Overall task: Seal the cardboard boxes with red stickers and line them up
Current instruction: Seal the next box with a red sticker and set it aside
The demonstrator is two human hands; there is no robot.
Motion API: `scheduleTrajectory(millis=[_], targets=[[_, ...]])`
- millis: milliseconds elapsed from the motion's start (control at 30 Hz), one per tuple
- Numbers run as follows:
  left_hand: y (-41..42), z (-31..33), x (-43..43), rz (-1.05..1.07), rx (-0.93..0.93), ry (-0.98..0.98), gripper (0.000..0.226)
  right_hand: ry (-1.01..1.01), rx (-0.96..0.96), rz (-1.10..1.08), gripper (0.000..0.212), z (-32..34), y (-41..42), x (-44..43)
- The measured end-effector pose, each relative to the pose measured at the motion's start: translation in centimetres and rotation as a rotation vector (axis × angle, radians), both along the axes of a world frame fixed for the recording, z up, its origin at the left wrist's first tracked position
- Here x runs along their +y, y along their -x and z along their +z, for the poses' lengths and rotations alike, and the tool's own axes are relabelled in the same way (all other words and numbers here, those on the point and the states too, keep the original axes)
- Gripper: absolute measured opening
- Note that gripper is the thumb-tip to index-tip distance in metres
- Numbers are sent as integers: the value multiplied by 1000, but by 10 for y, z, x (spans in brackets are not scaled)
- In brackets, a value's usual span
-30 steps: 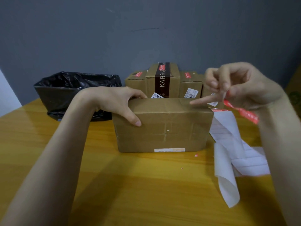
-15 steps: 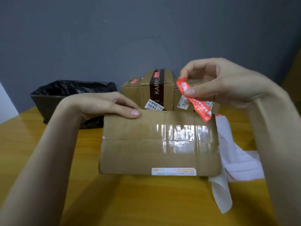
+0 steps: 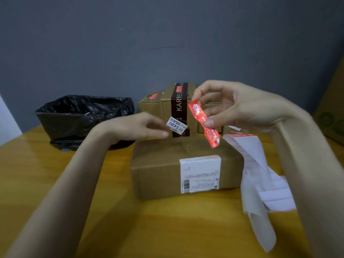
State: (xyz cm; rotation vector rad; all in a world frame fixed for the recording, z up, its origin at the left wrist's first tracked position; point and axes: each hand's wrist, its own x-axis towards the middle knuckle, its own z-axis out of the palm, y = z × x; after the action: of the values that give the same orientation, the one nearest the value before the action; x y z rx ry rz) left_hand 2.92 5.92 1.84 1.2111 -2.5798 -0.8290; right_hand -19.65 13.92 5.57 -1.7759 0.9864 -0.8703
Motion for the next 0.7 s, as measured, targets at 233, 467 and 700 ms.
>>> scheduleTrajectory(millis=[233, 467, 700], targets=[[37, 25, 43, 8, 604, -63, 21, 25, -108, -103, 32, -4, -4, -5], [49, 17, 45, 124, 772, -180, 15, 62, -255, -218, 32, -6, -8, -9], [48, 16, 42, 194, 755, -177, 8, 98, -267, -268, 31, -9, -11, -13]])
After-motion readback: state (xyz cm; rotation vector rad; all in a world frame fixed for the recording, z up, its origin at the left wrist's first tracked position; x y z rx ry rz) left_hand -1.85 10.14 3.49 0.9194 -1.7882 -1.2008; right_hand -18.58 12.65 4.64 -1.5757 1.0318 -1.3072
